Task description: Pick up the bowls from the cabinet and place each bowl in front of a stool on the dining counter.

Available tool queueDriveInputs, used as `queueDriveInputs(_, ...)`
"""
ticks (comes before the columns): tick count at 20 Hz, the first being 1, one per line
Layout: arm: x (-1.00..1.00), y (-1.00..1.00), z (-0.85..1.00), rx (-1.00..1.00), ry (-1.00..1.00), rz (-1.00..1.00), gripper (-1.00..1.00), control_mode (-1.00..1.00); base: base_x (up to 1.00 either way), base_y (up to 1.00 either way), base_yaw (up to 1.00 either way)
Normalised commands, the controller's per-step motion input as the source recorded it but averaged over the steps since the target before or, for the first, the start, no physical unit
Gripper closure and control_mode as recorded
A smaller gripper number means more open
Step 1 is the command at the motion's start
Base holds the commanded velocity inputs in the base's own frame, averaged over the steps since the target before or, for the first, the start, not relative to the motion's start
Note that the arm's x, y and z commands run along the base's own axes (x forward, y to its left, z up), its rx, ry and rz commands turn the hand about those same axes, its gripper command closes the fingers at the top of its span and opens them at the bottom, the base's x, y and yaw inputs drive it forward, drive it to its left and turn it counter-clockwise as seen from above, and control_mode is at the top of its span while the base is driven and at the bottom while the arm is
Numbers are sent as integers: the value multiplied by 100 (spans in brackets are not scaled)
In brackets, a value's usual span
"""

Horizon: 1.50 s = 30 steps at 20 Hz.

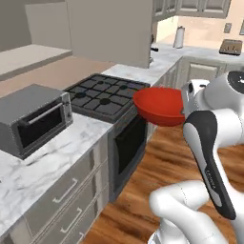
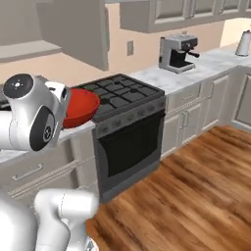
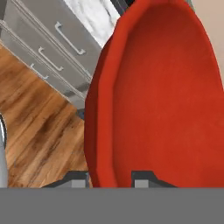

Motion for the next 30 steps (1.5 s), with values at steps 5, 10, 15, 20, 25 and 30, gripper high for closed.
queueDriveInputs(5, 0, 0, 0, 0, 0, 0, 100, 100, 0, -9, -98)
queueDriveInputs(10, 0, 0, 0, 0, 0, 0, 100, 100, 0, -40, -96)
queueDriveInputs(15, 0, 0, 0, 0, 0, 0, 100, 100, 1, -81, -87)
queueDriveInputs(20, 0, 0, 0, 0, 0, 0, 100, 100, 3, -80, -85)
queueDriveInputs(25, 0, 0, 0, 0, 0, 0, 100, 100, 1, -99, -77)
queueDriveInputs(30, 0, 0, 0, 0, 0, 0, 100, 100, 22, -100, -73)
